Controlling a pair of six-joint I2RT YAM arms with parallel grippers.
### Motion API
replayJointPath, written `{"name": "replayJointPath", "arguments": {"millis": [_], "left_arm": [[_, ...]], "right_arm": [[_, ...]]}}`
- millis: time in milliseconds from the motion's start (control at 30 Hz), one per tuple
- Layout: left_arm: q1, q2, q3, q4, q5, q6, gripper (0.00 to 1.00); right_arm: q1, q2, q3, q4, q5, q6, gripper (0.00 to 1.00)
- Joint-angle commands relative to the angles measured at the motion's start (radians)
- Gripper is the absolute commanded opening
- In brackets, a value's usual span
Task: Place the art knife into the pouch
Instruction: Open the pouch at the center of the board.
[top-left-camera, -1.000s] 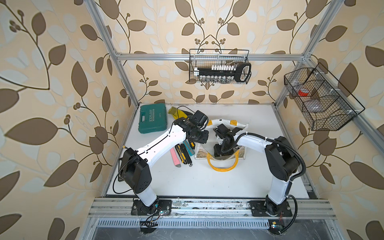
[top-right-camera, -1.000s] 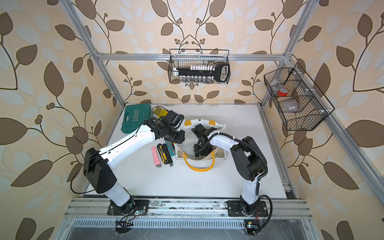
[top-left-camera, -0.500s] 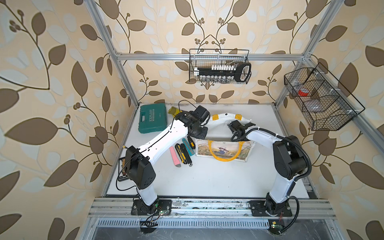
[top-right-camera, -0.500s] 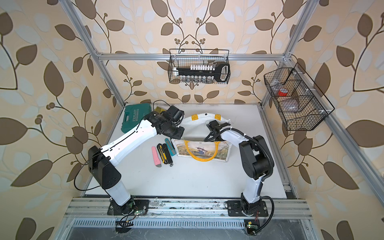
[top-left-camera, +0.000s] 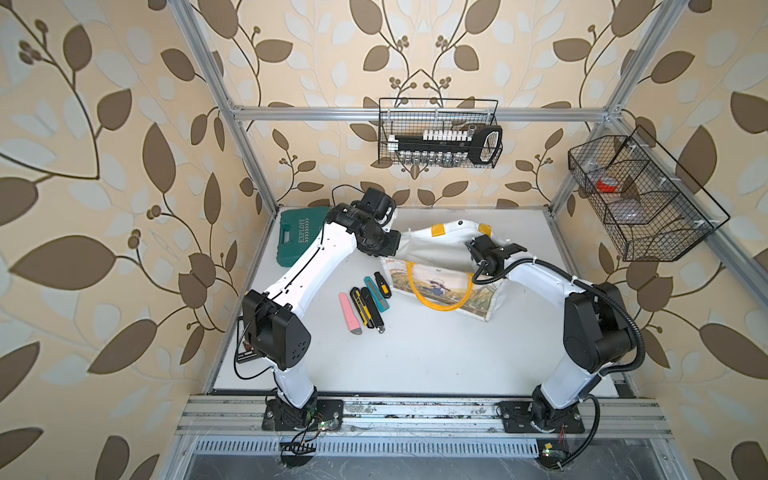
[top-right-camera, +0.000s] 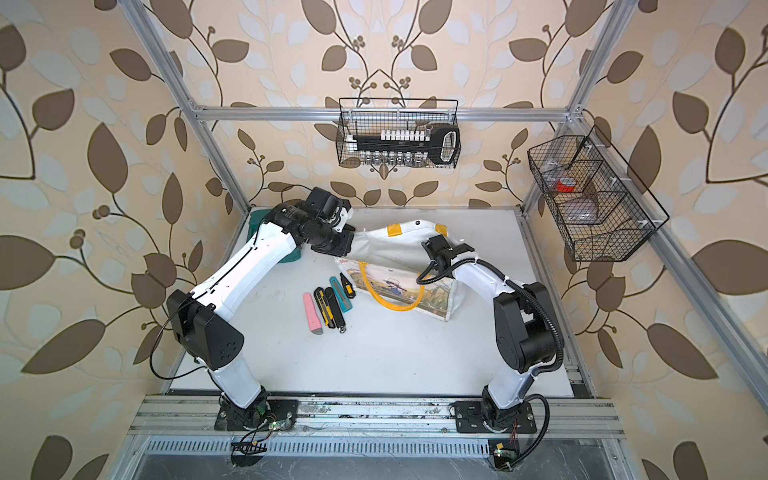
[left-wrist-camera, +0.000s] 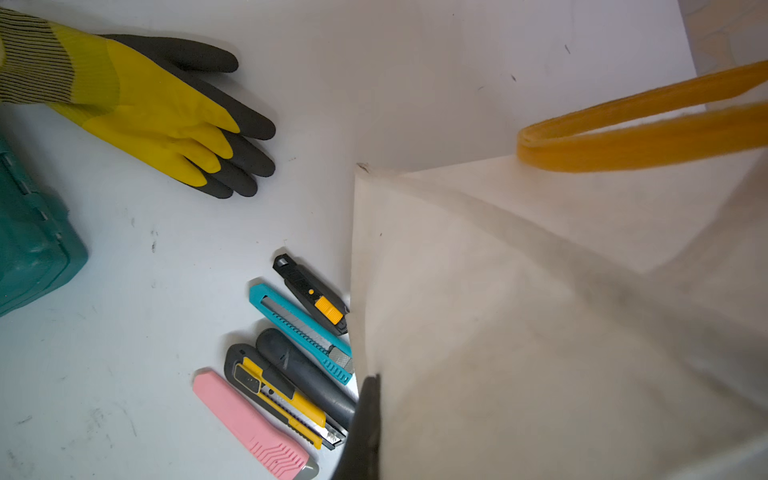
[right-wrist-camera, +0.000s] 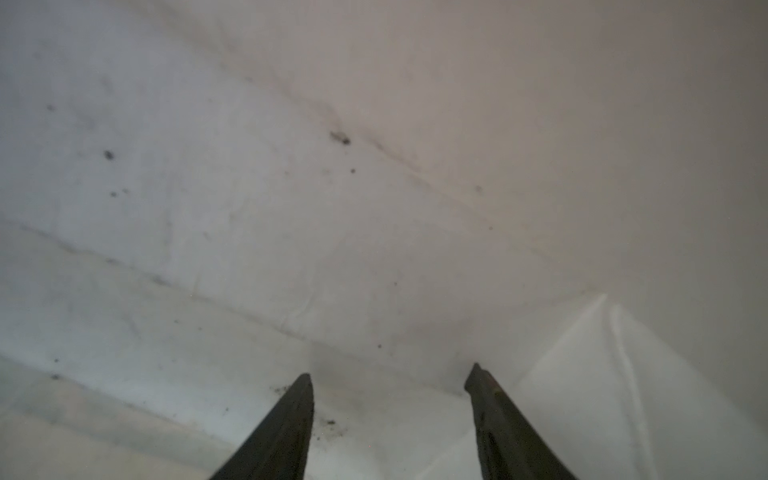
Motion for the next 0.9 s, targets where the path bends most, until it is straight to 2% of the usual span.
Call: {"name": "replayJointPath", "arguments": {"millis": [0, 100, 200, 300, 433, 733, 867], "left_arm": [[0.184, -0.065, 0.048, -0.143, -0.220, 0.080, 0.00], [0.167, -0.052, 0.031, -0.121, -0.109, 0.057, 0.00], [0.088, -0.035, -0.006, -0.081, -0.134, 0.032, 0.00], [0.034, -0.011, -0.030, -0.042, -0.100, -0.001, 0.00], [-0.026, 0.022, -0.034, -0.014, -0.084, -0.032, 0.00], [-0.094, 0.079, -0.024, 0.035, -0.049, -0.074, 0.00], [-0.116, 0.094, -0.006, 0.045, -0.051, -0.084, 0.00]], "right_arm": [[-0.102, -0.015, -0.030, -0.152, 0.110, 0.003, 0.61], [-0.103, 0.003, -0.027, -0.148, 0.113, 0.003, 0.61], [-0.109, 0.035, -0.016, -0.141, 0.106, 0.003, 0.61], [-0.110, 0.060, 0.003, -0.134, 0.090, 0.007, 0.61], [-0.108, 0.083, 0.039, -0.105, 0.006, 0.007, 0.61], [0.025, 0.034, 0.229, -0.114, -0.182, 0.010, 0.65], [0.076, 0.004, 0.311, -0.110, -0.252, 0.019, 0.70]]}}
